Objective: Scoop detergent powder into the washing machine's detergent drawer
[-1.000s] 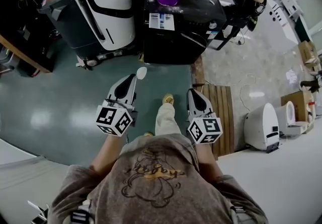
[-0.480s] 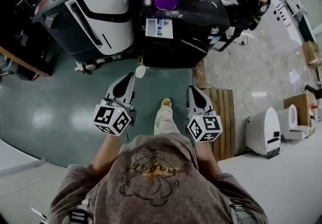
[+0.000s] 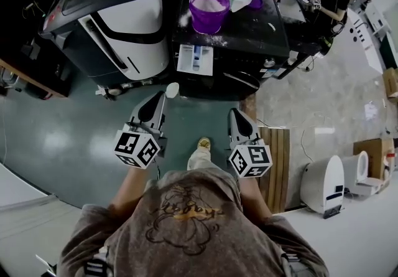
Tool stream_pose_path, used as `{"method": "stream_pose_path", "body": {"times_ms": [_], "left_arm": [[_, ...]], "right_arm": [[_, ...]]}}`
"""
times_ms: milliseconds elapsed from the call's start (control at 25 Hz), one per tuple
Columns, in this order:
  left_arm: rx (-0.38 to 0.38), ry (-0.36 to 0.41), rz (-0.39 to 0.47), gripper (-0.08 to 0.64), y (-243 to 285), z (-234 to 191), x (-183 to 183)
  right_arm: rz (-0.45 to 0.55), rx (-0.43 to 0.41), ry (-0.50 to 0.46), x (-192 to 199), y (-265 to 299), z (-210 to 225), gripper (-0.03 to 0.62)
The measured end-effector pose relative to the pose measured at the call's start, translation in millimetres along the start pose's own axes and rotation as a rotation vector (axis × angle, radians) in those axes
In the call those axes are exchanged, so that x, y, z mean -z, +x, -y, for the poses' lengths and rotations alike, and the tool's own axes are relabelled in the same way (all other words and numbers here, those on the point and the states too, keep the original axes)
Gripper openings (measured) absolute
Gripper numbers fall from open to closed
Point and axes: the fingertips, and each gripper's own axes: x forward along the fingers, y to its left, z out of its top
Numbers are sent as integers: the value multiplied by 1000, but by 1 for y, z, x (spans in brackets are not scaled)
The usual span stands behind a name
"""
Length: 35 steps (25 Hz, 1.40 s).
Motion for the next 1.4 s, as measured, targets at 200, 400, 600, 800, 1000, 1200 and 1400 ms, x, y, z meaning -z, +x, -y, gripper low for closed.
{"method": "stream_pose_path", "body": {"times_ms": [200,400,600,800,1000,1200,1400], "left_arm": [[-22,12,10,23,45,-6,-11],[-48,9,26,23,88,-10,-18],[-65,10,46,23,123,-14,-25],[-70,25,49,23,146,-15,-28],[-75,22,53,23,165,-20,-28],[-59,26,60,23,186,-29,-33],[-36,-3,82,23,210,-44,-45]], "right_arm": [[4,-15,-1,-24,35,35,2],[3,-39,-6,-43,66,66,2],[-5,-57,-9,-54,95,93,2],[-10,-70,-8,-61,112,107,2],[-18,-75,-7,-63,124,116,2],[-16,-65,-12,-68,140,126,2],[-10,-46,-16,-76,160,132,2]]}}
